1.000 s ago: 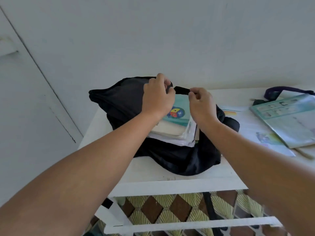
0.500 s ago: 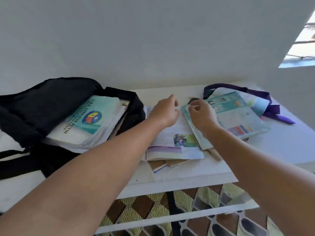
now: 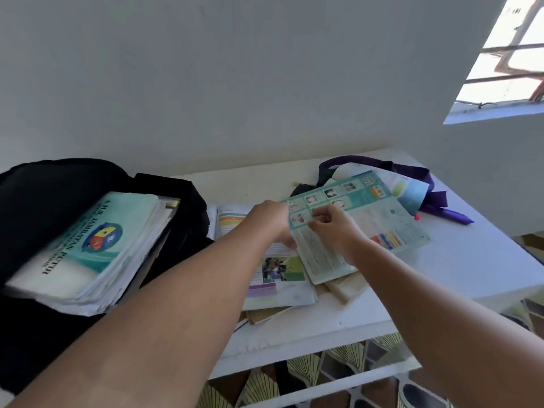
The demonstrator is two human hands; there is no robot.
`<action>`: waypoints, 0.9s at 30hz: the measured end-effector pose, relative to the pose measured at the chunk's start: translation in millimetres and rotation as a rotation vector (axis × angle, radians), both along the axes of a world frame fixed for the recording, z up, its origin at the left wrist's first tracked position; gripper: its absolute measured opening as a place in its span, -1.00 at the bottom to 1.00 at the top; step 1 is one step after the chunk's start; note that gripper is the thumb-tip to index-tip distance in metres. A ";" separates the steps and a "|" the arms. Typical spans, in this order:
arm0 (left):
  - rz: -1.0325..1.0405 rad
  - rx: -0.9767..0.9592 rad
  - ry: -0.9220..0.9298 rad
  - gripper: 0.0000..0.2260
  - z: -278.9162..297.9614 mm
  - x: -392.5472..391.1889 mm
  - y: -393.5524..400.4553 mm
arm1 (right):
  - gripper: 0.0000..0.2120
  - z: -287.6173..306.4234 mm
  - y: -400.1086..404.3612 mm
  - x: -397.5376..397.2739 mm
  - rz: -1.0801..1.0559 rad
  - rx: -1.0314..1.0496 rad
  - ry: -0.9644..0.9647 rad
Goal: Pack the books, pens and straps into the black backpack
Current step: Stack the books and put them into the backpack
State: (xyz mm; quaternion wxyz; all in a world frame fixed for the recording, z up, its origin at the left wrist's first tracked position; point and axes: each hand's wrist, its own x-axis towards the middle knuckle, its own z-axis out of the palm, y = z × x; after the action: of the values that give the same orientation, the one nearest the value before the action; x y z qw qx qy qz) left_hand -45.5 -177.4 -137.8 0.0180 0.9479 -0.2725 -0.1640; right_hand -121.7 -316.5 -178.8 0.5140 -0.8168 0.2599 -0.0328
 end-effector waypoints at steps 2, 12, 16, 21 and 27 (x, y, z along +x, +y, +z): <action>0.010 0.015 0.031 -0.39 2.3 4.5 -3.1 | -0.72 1.1 0.7 -0.5 0.017 0.008 0.013; 0.055 -0.034 0.052 -0.44 2.6 0.1 -0.7 | -0.78 16.5 -21.1 3.3 0.042 -0.045 0.051; 0.136 -0.023 0.069 -0.34 3.3 -3.5 -2.5 | -0.53 29.7 -78.2 -0.3 -0.091 -0.612 0.102; 0.206 -0.075 0.096 -0.44 2.5 -8.6 -0.3 | -0.21 20.8 -119.8 1.3 -0.126 -0.632 0.280; 0.257 -0.124 0.075 -0.56 0.6 -19.1 4.0 | -0.10 18.6 -118.6 2.8 -0.150 -0.606 0.245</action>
State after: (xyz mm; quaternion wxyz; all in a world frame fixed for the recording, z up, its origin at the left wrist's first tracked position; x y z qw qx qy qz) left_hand -64.7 -173.5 -137.1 0.1074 0.9652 -0.1578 -0.1787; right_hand -118.9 -435.1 -160.2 0.2091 -0.9089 0.3576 -0.0479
